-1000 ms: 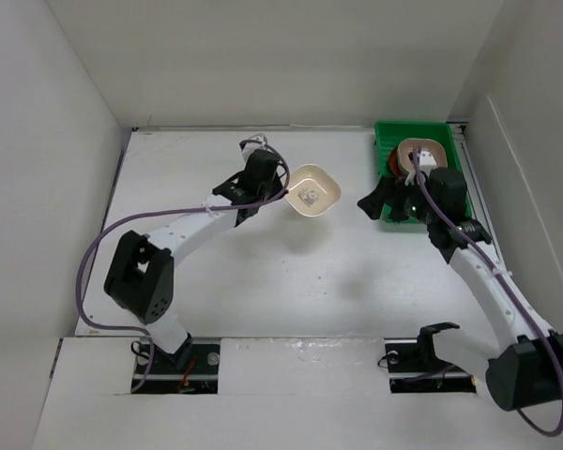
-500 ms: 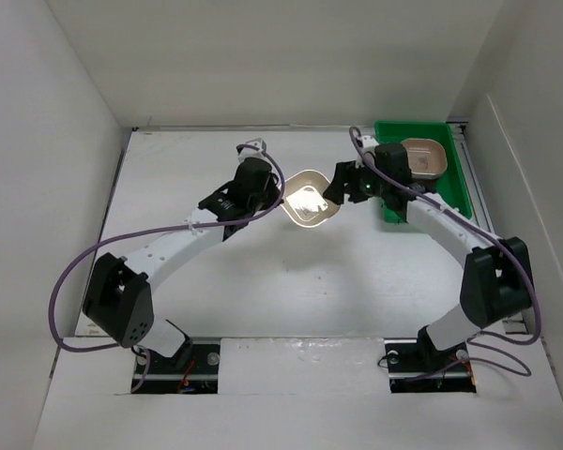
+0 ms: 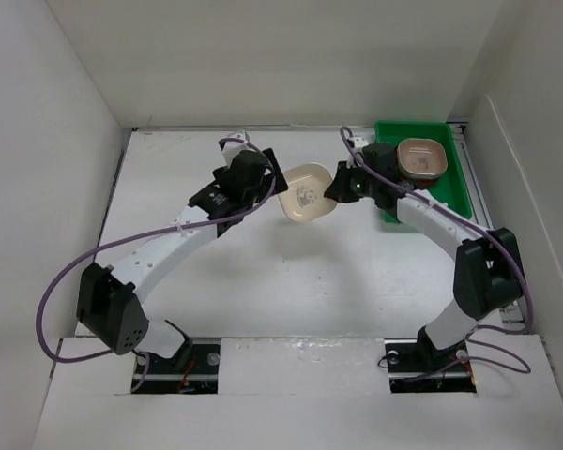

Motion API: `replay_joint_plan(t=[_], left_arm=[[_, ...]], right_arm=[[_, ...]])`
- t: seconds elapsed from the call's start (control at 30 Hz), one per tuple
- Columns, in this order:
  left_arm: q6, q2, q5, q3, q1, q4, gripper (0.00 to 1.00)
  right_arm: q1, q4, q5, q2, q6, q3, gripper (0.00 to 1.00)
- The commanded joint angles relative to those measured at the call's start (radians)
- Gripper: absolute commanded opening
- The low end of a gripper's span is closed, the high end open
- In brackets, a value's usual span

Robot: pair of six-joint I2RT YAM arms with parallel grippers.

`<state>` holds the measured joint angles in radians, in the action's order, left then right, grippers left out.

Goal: Place the plates into the plastic bin on the countertop

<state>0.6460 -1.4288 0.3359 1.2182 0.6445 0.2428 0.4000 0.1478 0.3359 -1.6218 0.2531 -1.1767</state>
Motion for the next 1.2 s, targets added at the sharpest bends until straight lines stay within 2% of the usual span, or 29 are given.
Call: replay_joint_plan(t=[0.0, 0.1, 0.2, 0.37, 0.47, 0.7, 0.8, 0.87, 0.93, 1.0, 1.1, 1.13, 1.17], left_arm=[[0.119, 0.077, 0.185, 0.067, 0.0, 0.127, 1.0], [0.158, 0.191, 0.166, -0.003, 0.0, 0.153, 1.0], [0.15, 0.315, 0.094, -0.115, 0.0, 0.171, 1.0], [0.115, 0.412, 0.041, -0.183, 0.0, 0.225, 1.0], [0.069, 0.471, 0.055, -0.194, 0.0, 0.28, 1.0], [-0.043, 0.496, 0.075, -0.109, 0.0, 0.42, 1.0], [-0.057, 0.519, 0.075, -0.123, 0.0, 0.431, 1.0], [-0.068, 0.544, 0.075, -0.166, 0.0, 0.421, 1.0], [-0.068, 0.544, 0.075, -0.186, 0.0, 0.412, 1.0], [-0.068, 0.553, 0.075, -0.186, 0.0, 0.4, 1.0], [-0.068, 0.544, 0.084, -0.186, 0.0, 0.4, 1.0], [-0.068, 0.544, 0.084, -0.186, 0.0, 0.4, 1.0], [-0.068, 0.544, 0.095, -0.186, 0.0, 0.4, 1.0]], right_arm=[[-0.088, -0.065, -0.113, 0.053, 0.063, -0.064, 0.0], [-0.176, -0.042, -0.156, 0.04, 0.054, -0.113, 0.0], [-0.344, -0.01, -0.195, -0.016, 0.032, -0.193, 0.0], [-0.53, 0.06, -0.195, -0.14, -0.063, -0.325, 0.0], [-0.651, 0.084, -0.077, -0.22, -0.097, -0.383, 0.0], [-0.759, 0.156, -0.087, -0.312, -0.14, -0.534, 0.0], [-0.759, 0.183, -0.098, -0.352, -0.149, -0.603, 0.05], [-0.759, 0.214, -0.098, -0.374, -0.149, -0.655, 0.21], [-0.759, 0.213, -0.063, -0.386, -0.149, -0.666, 0.28], [-0.748, 0.213, -0.063, -0.386, -0.149, -0.679, 0.49], [-0.727, 0.246, -0.075, -0.374, -0.14, -0.701, 0.71], [-0.713, 0.237, -0.075, -0.359, -0.127, -0.701, 0.72], [-0.695, 0.222, -0.087, -0.342, -0.127, -0.683, 0.97]])
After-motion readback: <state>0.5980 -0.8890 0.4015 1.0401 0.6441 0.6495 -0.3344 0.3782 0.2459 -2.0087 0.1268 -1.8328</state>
